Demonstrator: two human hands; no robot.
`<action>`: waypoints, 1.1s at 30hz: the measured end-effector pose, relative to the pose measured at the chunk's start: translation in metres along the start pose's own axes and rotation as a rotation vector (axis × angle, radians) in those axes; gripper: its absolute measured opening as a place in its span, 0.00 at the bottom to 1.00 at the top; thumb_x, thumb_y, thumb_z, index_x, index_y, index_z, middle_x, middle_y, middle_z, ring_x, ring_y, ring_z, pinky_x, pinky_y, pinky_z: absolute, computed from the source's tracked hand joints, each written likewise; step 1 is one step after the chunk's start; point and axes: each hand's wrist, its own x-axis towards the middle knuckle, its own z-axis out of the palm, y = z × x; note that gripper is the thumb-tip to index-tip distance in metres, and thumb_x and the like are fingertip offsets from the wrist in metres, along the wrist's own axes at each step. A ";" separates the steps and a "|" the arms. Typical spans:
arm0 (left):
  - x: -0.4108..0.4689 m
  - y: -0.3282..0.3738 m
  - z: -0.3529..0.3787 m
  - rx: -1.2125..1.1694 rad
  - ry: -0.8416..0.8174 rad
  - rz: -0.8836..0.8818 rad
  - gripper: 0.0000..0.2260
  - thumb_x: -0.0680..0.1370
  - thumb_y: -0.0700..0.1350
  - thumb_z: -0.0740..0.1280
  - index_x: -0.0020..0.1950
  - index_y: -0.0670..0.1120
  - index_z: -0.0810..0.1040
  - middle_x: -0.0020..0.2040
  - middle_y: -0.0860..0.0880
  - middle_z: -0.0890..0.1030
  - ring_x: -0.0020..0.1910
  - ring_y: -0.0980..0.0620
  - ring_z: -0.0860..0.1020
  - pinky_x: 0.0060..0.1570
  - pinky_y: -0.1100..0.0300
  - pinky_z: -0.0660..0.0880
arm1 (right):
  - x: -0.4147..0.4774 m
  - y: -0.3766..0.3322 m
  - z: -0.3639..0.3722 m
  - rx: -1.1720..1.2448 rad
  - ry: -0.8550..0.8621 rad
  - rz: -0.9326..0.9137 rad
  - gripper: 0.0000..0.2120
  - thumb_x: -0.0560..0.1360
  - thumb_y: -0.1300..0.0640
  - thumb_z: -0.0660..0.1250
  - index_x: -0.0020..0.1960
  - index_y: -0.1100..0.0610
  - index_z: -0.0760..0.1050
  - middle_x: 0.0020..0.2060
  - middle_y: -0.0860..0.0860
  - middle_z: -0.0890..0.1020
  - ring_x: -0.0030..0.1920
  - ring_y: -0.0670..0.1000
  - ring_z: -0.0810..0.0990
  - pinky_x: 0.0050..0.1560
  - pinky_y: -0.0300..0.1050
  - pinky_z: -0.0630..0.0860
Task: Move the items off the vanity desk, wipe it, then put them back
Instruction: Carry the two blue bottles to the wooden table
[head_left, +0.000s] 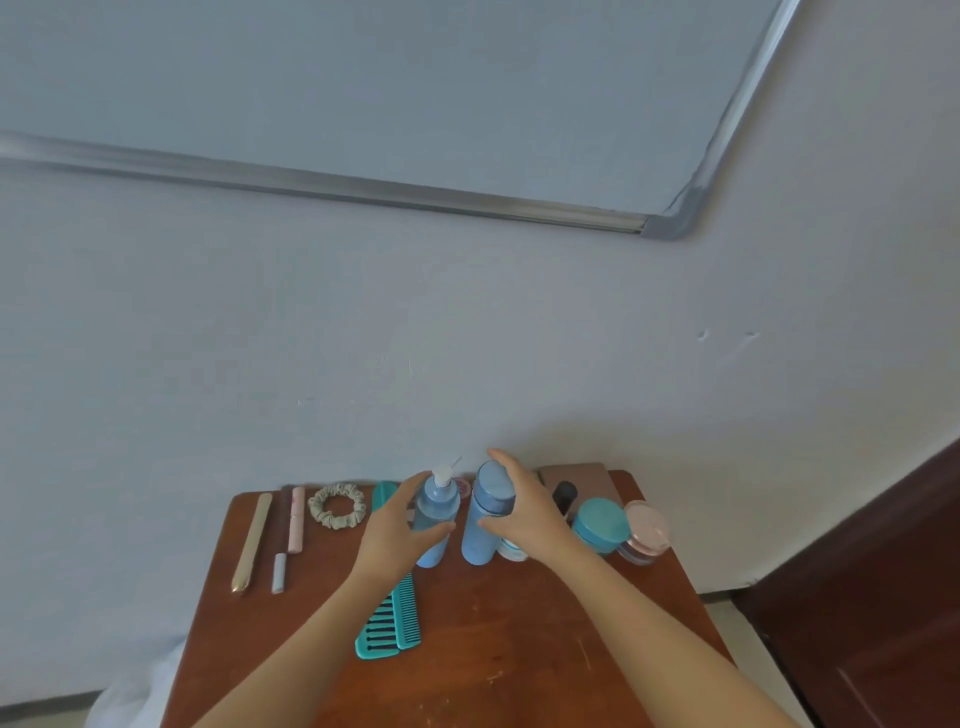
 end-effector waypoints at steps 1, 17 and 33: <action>-0.002 0.000 0.000 0.018 -0.009 0.002 0.28 0.70 0.42 0.73 0.66 0.52 0.66 0.53 0.55 0.74 0.51 0.55 0.74 0.43 0.69 0.68 | -0.002 0.000 -0.001 0.000 0.002 0.002 0.39 0.70 0.64 0.70 0.73 0.50 0.53 0.68 0.51 0.64 0.69 0.49 0.62 0.62 0.36 0.61; -0.108 -0.024 -0.010 0.478 0.031 -0.129 0.26 0.77 0.54 0.62 0.73 0.52 0.58 0.73 0.52 0.62 0.71 0.52 0.58 0.66 0.54 0.65 | -0.098 0.053 0.012 -0.269 0.077 -0.009 0.34 0.74 0.50 0.66 0.74 0.49 0.51 0.72 0.52 0.59 0.71 0.50 0.59 0.67 0.45 0.64; -0.126 0.000 0.008 0.513 -0.251 0.302 0.23 0.78 0.53 0.60 0.72 0.50 0.61 0.72 0.50 0.63 0.71 0.52 0.59 0.69 0.56 0.57 | -0.205 0.036 0.015 -0.449 0.254 0.258 0.26 0.77 0.46 0.60 0.73 0.49 0.58 0.74 0.52 0.54 0.74 0.51 0.52 0.71 0.47 0.57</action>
